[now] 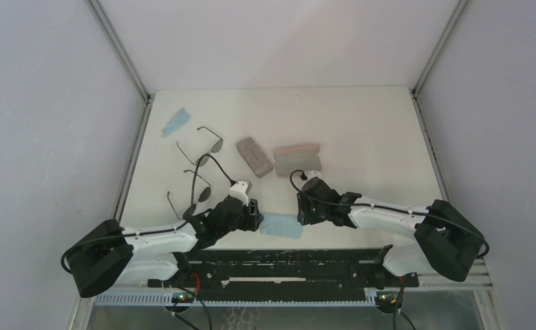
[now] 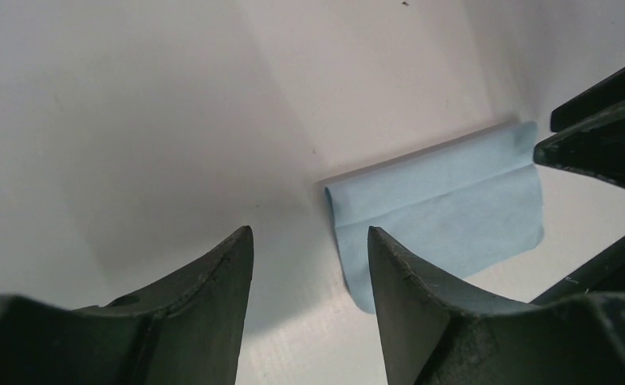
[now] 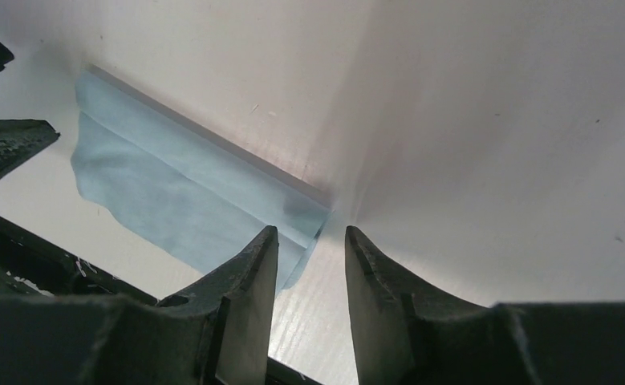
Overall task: Organize the sunglasses
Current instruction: Fold the glasses cleaning cloth at the center of the board, then pick up the glasses cleaning cloth from the center of the board.
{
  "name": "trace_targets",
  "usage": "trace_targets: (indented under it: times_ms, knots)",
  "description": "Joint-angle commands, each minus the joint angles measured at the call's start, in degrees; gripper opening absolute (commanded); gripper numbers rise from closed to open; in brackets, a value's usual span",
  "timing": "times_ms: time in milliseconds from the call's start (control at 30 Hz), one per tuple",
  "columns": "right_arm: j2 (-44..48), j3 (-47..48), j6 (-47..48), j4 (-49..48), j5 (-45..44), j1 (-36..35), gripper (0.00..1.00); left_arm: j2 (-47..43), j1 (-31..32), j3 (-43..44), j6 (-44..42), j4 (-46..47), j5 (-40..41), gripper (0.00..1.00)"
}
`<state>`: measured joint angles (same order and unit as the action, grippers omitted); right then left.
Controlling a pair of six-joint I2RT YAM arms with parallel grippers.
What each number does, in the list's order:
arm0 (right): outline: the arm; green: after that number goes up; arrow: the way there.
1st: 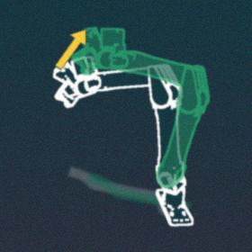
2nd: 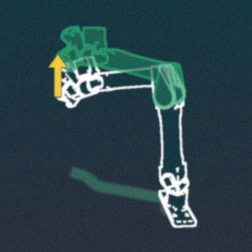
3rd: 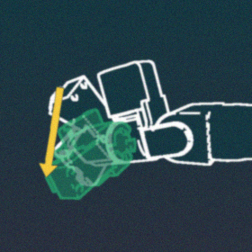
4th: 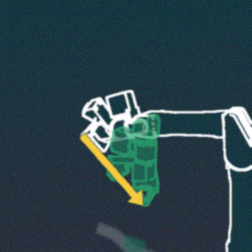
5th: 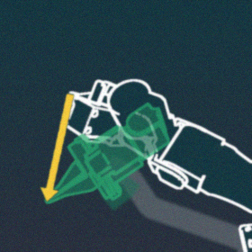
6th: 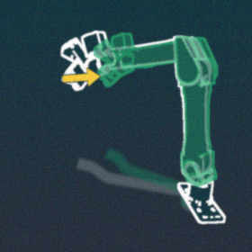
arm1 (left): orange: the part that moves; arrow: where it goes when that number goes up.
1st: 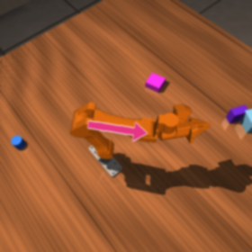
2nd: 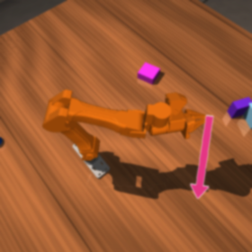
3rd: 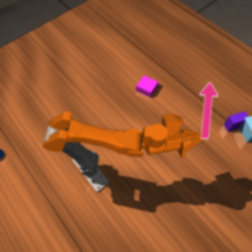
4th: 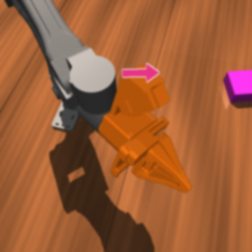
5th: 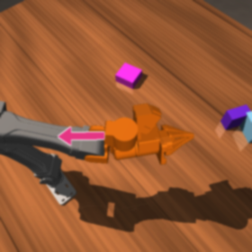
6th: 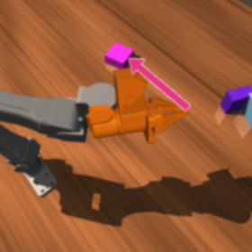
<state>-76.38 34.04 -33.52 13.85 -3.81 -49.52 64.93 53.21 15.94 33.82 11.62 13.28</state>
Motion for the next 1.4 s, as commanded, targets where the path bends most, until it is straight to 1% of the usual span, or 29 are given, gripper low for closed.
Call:
trace_targets:
  times_ms: [0,133,300,567,900,1133,1200,1367]
  knots:
    - [-0.62,0.97,-2.24,-2.94,1.60,0.12,0.35,1.94,-0.38,3.55,-1.26,4.61,-2.95,0.59]
    - [-1.44,0.99,-2.40,-3.19,2.32,0.75,0.32,3.77,-0.52,4.45,-1.75,4.75,-3.24,0.59]
    - [-1.71,0.95,-2.39,-2.88,2.40,1.18,0.32,7.12,-1.08,6.34,-2.33,4.53,-4.43,0.59]
    - [-1.58,0.94,-2.32,-2.57,2.36,1.34,0.31,11.41,-1.18,7.91,-2.45,5.59,-6.46,0.49]
    - [-1.34,0.94,-2.51,-2.43,3.11,1.44,0.30,14.22,-1.18,8.40,-2.42,5.96,-6.86,0.29]
    - [-1.14,0.93,-3.14,-1.69,3.07,1.62,0.31,13.68,-1.18,7.87,-2.41,6.05,-6.71,0.02]
    - [-1.22,0.94,-3.26,-1.71,3.02,1.62,0.30,13.37,-1.18,7.76,-2.45,5.96,-6.69,0.00]
    - [-1.39,0.91,-3.07,-3.12,4.07,1.53,0.27,12.81,-1.15,7.29,-2.45,5.97,-6.80,0.00]
